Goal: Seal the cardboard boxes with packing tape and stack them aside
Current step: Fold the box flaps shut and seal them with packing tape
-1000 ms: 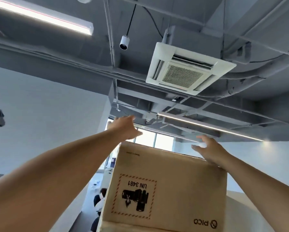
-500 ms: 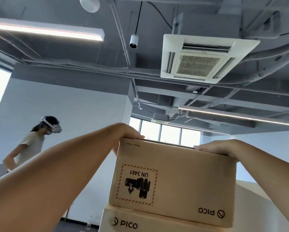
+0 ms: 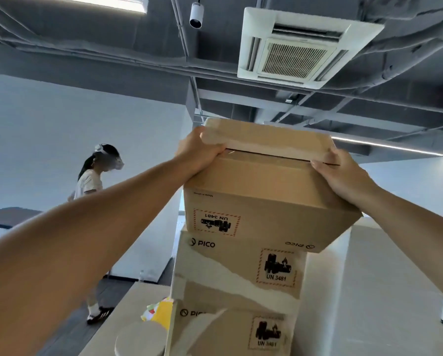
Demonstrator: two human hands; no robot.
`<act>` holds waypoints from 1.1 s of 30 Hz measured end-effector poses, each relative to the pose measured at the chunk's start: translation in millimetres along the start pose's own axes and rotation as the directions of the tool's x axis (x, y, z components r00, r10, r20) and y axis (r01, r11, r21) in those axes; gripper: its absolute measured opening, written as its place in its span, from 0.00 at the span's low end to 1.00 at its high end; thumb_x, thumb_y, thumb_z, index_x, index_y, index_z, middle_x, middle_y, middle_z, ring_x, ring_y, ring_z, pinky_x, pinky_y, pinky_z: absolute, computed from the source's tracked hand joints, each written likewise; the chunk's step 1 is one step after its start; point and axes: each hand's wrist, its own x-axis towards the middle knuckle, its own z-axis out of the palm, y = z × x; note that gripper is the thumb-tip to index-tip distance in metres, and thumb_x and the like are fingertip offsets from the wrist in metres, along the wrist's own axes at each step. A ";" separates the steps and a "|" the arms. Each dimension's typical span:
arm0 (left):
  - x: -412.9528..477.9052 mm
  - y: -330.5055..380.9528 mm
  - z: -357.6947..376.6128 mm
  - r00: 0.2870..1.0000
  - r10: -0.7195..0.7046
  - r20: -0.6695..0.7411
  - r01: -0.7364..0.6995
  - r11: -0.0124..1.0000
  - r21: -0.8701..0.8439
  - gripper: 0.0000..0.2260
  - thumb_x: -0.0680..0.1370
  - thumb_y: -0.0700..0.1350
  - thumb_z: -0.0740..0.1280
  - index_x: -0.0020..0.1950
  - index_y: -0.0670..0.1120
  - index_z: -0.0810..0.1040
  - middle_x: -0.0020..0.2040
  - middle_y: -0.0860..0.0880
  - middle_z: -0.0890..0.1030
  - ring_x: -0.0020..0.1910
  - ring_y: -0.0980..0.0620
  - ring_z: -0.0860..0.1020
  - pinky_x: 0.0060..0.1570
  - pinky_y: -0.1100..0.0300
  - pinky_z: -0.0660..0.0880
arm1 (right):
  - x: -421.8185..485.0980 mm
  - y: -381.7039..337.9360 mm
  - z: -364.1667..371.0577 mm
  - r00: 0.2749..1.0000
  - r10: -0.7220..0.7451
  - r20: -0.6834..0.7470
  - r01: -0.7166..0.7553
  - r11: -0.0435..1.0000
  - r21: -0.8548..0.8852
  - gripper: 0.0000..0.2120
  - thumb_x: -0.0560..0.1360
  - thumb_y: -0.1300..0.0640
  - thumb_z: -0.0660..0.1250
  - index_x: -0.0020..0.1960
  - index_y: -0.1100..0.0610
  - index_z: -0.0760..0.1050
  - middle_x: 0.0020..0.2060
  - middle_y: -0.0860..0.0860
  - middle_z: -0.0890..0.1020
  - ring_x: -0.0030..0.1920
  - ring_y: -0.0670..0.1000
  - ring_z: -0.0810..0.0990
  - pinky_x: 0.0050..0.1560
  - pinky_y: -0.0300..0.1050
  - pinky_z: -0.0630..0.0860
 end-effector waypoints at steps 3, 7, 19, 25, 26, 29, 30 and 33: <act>-32.3 -2.5 -0.2 0.997 0.020 -0.076 -0.021 1.000 -0.008 0.27 0.77 0.54 0.68 0.74 0.58 0.64 0.55 0.56 0.71 0.51 0.53 0.72 0.39 0.63 0.68 | -49.5 0.5 -10.2 0.996 -0.045 -0.072 0.043 0.999 -0.019 0.33 0.78 0.35 0.57 0.77 0.44 0.51 0.73 0.49 0.67 0.68 0.60 0.70 0.65 0.58 0.66; -86.9 -4.7 1.0 0.994 0.056 -0.094 -0.063 0.995 -0.075 0.28 0.76 0.54 0.70 0.74 0.62 0.63 0.58 0.56 0.75 0.55 0.51 0.76 0.51 0.55 0.76 | -115.8 10.0 -30.6 0.986 -0.072 -0.149 0.068 0.997 -0.033 0.32 0.78 0.37 0.58 0.78 0.44 0.51 0.72 0.48 0.69 0.67 0.59 0.72 0.65 0.57 0.67; -283.8 -53.9 42.7 0.998 -0.049 -0.046 0.043 0.990 -0.135 0.32 0.77 0.55 0.71 0.76 0.66 0.59 0.63 0.72 0.67 0.50 0.81 0.67 0.52 0.71 0.70 | -280.6 103.3 -25.5 0.991 -0.006 -0.131 0.004 1.000 -0.017 0.33 0.77 0.39 0.61 0.77 0.39 0.49 0.74 0.41 0.64 0.69 0.52 0.70 0.62 0.49 0.69; -380.3 -88.1 81.0 0.986 -0.159 -0.043 0.160 0.987 0.028 0.34 0.77 0.55 0.68 0.77 0.68 0.53 0.69 0.50 0.76 0.52 0.53 0.78 0.54 0.51 0.75 | -351.7 166.8 1.3 0.998 0.060 -0.038 -0.057 0.996 0.067 0.36 0.76 0.40 0.61 0.78 0.42 0.48 0.68 0.34 0.61 0.63 0.26 0.58 0.60 0.39 0.64; -394.2 -95.2 87.8 0.981 -0.193 -0.025 0.194 0.980 0.042 0.34 0.77 0.55 0.68 0.76 0.69 0.52 0.65 0.46 0.78 0.50 0.51 0.79 0.53 0.50 0.76 | -364.2 179.7 7.7 0.997 0.078 -0.024 -0.076 0.995 0.059 0.36 0.76 0.41 0.61 0.79 0.43 0.49 0.68 0.34 0.61 0.62 0.26 0.58 0.59 0.39 0.65; -426.4 -118.9 118.9 0.959 -0.278 0.051 0.272 0.957 0.098 0.34 0.77 0.55 0.68 0.76 0.70 0.52 0.63 0.54 0.77 0.44 0.60 0.77 0.50 0.52 0.75 | -398.7 225.3 28.8 0.986 0.163 0.032 -0.165 0.985 0.046 0.36 0.76 0.42 0.62 0.79 0.43 0.48 0.68 0.35 0.61 0.64 0.33 0.60 0.58 0.40 0.67; -434.8 -128.6 130.4 0.951 -0.302 0.072 0.292 0.949 0.124 0.35 0.77 0.55 0.68 0.76 0.70 0.52 0.66 0.58 0.75 0.46 0.62 0.76 0.52 0.52 0.75 | -408.0 241.0 37.1 0.978 0.198 0.063 -0.201 0.979 0.040 0.37 0.76 0.41 0.62 0.79 0.42 0.47 0.69 0.36 0.61 0.65 0.34 0.61 0.58 0.41 0.67; -454.5 -157.3 163.1 0.915 -0.389 0.110 0.365 0.912 0.185 0.35 0.77 0.54 0.70 0.76 0.70 0.52 0.73 0.59 0.70 0.62 0.51 0.76 0.58 0.52 0.74 | -426.0 285.8 62.8 0.927 0.315 0.203 -0.324 0.946 0.013 0.36 0.77 0.41 0.62 0.78 0.39 0.45 0.73 0.42 0.63 0.69 0.45 0.67 0.58 0.43 0.69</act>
